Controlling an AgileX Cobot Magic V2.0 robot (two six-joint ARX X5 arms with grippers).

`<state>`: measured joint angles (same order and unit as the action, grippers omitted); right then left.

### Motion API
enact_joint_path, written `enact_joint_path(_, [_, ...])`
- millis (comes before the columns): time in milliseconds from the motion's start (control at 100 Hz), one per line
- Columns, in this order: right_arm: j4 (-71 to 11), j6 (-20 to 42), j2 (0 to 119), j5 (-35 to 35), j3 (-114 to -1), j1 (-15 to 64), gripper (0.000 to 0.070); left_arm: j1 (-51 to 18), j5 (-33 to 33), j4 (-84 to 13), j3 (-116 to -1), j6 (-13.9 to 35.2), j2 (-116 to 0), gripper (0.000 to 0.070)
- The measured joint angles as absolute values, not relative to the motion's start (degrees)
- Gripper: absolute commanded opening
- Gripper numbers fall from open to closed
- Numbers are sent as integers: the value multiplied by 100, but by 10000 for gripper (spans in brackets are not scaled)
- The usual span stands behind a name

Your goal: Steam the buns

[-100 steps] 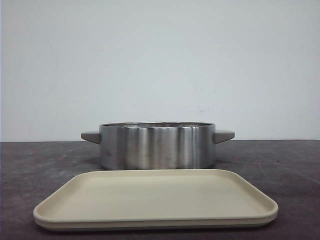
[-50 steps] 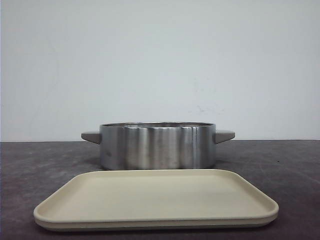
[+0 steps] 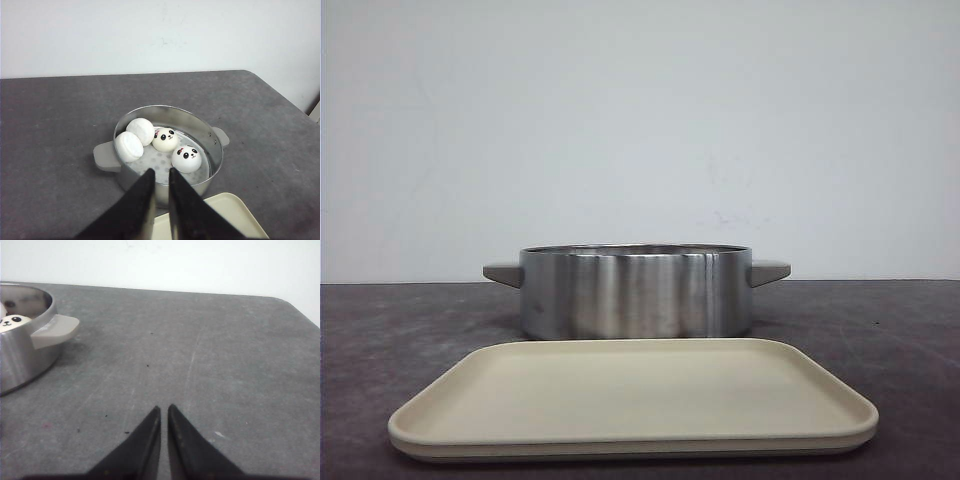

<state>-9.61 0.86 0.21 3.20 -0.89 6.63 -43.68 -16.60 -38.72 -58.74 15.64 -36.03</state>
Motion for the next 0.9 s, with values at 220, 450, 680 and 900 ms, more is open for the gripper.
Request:
enact_joint_path(220, [-956, 82, 21, 320, -89, 663, 19, -4368, -1660, -3874, -5874, 1564, -3603, 0])
enact_joint_path(450, [-956, 80, 21, 320, -89, 663, 19, -4368, -1660, -3874, -5874, 1566, -3603, 0])
enact_joint_path(680, [-956, 80, 21, 320, -89, 663, 20, -4368, -1660, -3874, -5874, 1564, -3603, 0])
enact_joint_path(900, [-956, 80, 21, 320, -89, 663, 20, -4132, -1649, -4069, -5867, 1568, -3376, 0])
